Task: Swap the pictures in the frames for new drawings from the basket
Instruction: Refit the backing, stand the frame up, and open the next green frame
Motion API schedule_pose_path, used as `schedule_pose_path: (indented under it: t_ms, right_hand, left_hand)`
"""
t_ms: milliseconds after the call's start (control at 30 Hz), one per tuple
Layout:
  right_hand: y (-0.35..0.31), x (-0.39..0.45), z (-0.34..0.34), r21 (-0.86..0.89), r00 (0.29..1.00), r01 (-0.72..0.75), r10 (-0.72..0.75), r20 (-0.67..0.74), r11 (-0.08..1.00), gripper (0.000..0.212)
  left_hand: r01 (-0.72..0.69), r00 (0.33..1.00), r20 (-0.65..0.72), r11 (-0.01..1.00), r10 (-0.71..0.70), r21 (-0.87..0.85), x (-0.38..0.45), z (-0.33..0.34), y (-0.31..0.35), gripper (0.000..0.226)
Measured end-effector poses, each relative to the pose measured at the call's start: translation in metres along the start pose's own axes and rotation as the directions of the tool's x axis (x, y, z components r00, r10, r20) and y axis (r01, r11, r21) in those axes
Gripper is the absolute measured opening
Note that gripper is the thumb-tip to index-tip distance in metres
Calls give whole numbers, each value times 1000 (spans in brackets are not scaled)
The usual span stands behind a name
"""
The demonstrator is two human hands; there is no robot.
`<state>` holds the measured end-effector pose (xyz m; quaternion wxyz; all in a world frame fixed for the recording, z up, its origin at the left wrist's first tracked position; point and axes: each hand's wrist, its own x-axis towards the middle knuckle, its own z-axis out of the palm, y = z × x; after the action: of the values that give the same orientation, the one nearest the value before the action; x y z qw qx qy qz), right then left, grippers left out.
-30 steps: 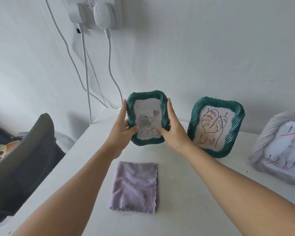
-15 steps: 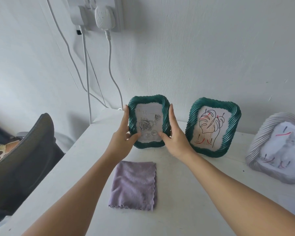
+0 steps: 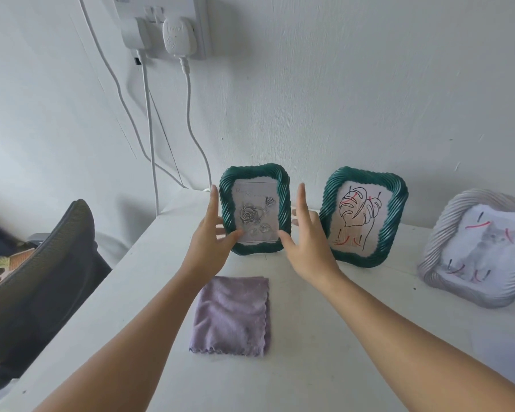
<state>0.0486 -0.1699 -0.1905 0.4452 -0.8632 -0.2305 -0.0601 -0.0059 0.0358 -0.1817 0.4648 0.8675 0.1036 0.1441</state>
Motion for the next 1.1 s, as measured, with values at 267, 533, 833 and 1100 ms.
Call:
schedule_pose_path:
  t_ms: [267,533,833,1100]
  right_hand:
    - [21,-42,-52,-170,895,130,-189,-403,977,83]
    - [57,-53,-106,-154,907,-52,-18,-422,987,89]
    - [54,-44,-135,65,953,-290,294,-75,955,100]
    - [44,-61,-142,240,962,-245,267,-61,939,101]
  left_hand:
    - [-272,928,-200,939,314,212,-37,30,39,86]
    - [-468,881,130,875,454,120,-31,111,116,76]
    - [-171,925,351,985,148,34,4,129,125,82]
    - [-46,899,413,969,147,-245,-10,112,119,93]
